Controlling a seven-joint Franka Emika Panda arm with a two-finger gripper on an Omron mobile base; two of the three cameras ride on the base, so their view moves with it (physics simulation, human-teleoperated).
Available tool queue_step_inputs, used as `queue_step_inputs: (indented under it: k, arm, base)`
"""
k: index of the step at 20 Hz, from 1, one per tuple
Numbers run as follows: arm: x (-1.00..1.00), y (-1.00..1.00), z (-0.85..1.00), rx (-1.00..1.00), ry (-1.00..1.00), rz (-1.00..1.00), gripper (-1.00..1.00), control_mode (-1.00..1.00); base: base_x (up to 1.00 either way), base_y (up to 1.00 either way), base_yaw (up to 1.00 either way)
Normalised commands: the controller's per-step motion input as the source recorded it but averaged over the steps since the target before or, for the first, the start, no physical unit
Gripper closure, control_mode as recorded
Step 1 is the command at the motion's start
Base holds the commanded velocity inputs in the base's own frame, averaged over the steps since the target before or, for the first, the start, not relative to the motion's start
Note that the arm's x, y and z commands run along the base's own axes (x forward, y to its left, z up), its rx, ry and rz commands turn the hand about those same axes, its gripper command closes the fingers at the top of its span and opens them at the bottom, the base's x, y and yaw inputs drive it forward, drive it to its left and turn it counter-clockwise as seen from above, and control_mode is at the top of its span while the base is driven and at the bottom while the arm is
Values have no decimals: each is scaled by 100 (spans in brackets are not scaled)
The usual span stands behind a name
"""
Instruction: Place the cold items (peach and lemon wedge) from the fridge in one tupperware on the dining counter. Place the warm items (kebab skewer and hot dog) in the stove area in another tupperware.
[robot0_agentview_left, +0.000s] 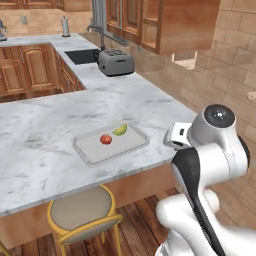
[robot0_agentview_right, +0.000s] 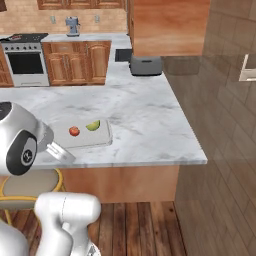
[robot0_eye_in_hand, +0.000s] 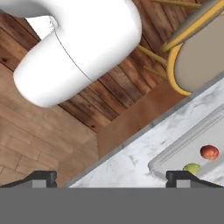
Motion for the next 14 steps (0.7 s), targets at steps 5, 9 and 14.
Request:
queue_step_inputs:
  k: [5,9,14]
  arm:
    - [20,-26,-45,-4,0,-2,-100,-100]
    - [11,-23,-17,0,0,0,-100,-100]
    - [0,-3,-3,0,0,0,-100,100]
  base:
    - [0,0,0]
    - [0,0,0]
    - [-24,-25,5]
